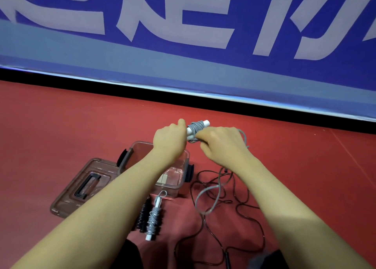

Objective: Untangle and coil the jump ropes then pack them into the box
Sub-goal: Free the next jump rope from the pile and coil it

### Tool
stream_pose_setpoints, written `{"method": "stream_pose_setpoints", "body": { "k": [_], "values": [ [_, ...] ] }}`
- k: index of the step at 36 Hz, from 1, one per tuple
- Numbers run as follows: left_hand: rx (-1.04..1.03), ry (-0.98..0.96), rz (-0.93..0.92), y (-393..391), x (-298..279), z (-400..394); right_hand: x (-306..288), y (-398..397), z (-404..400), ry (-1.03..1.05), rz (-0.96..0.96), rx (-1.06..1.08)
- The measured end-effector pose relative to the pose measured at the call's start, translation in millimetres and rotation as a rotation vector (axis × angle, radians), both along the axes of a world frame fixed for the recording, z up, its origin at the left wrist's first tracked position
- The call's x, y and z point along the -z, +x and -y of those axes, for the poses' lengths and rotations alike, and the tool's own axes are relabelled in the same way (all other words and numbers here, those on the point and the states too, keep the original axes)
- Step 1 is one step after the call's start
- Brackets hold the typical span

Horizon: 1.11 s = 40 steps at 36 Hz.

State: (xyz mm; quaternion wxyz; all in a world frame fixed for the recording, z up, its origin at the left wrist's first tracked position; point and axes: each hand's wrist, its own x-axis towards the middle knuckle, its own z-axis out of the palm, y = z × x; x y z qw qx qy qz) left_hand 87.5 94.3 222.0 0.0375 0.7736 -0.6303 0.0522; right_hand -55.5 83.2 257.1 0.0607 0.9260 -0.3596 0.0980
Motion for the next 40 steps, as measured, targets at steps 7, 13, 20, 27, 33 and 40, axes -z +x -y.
{"method": "stream_pose_setpoints", "body": {
  "k": [7,13,20,27,33,40],
  "values": [
    [0.160,0.050,0.186,2,-2,0,4,-3,7,0.013,0.026,0.134],
    [0.220,0.016,0.301,7,-2,0,7,-3,9,0.044,-0.003,0.158],
    [0.392,0.037,0.205,2,0,0,3,-9,11,0.061,0.092,0.210],
    [0.660,-0.136,0.288,11,4,-2,3,-14,15,0.119,0.143,0.273],
    [0.833,-0.316,0.174,7,-3,-7,6,-23,23,0.178,0.191,0.301],
    [0.821,-0.601,-0.096,4,-2,-7,9,-25,25,0.207,0.236,0.295]
  ]
}}
